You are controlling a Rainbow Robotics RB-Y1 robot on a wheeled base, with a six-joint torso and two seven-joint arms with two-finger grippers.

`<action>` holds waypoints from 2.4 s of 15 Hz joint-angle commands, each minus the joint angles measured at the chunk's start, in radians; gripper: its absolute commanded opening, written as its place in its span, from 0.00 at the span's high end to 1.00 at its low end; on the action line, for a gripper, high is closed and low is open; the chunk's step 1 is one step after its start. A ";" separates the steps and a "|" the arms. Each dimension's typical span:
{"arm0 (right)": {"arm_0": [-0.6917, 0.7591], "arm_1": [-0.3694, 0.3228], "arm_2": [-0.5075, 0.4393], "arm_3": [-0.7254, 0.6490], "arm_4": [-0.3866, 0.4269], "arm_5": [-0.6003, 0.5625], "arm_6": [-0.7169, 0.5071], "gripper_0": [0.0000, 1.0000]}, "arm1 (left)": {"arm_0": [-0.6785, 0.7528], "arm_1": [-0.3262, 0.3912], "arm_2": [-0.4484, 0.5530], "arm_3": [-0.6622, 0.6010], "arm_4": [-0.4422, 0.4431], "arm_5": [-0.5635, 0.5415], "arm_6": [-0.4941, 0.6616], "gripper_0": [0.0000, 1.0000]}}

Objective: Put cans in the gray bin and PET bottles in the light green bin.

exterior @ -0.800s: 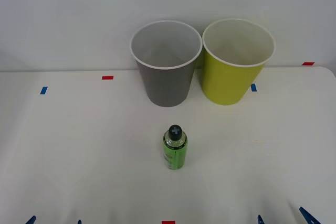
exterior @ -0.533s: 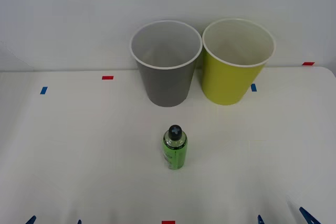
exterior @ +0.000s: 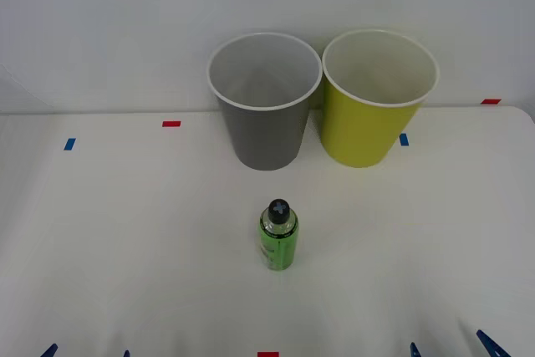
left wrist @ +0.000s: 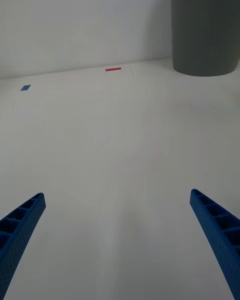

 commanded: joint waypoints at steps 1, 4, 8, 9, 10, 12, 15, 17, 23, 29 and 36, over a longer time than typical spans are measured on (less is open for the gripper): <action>0.000 0.000 0.000 0.000 0.000 0.000 0.000 0.00 | 0.000 0.000 0.000 0.000 0.000 0.000 0.000 0.00; 0.000 0.000 0.000 0.000 0.000 0.000 0.000 0.00 | 0.000 0.000 0.000 0.000 0.000 0.000 0.000 0.00; 0.000 0.000 0.000 0.000 0.000 0.000 0.000 0.00 | 0.000 0.000 0.000 0.000 0.000 0.000 0.000 0.00; 0.000 0.000 0.000 0.000 0.000 0.000 0.000 0.00 | 0.000 0.000 0.000 0.000 0.000 0.000 0.000 0.00; 0.000 0.000 0.000 0.000 0.000 0.000 0.000 0.00 | 0.000 0.000 0.000 0.000 0.000 0.000 0.000 0.00; 0.000 0.000 0.000 0.000 0.000 0.000 0.000 0.00 | 0.000 0.000 0.000 0.000 0.000 0.000 0.000 0.00; 0.000 0.000 0.000 0.000 0.000 0.000 0.000 0.00 | 0.000 0.000 0.000 0.000 0.000 0.000 0.000 0.00; 0.000 0.000 0.000 0.000 0.000 0.000 0.000 0.00 | 0.000 0.000 0.000 0.000 0.000 0.000 0.000 0.00; 0.000 0.000 0.000 0.000 0.000 0.000 0.000 0.00 | 0.000 0.000 0.000 0.000 0.000 0.000 0.000 0.00; 0.000 0.000 0.000 0.000 0.000 0.000 0.000 0.00 | 0.000 0.000 0.000 0.000 0.000 0.000 0.000 0.00; 0.000 0.000 0.000 0.000 0.000 0.000 0.000 0.00 | -0.038 0.031 -0.035 0.043 0.017 -0.081 0.006 0.00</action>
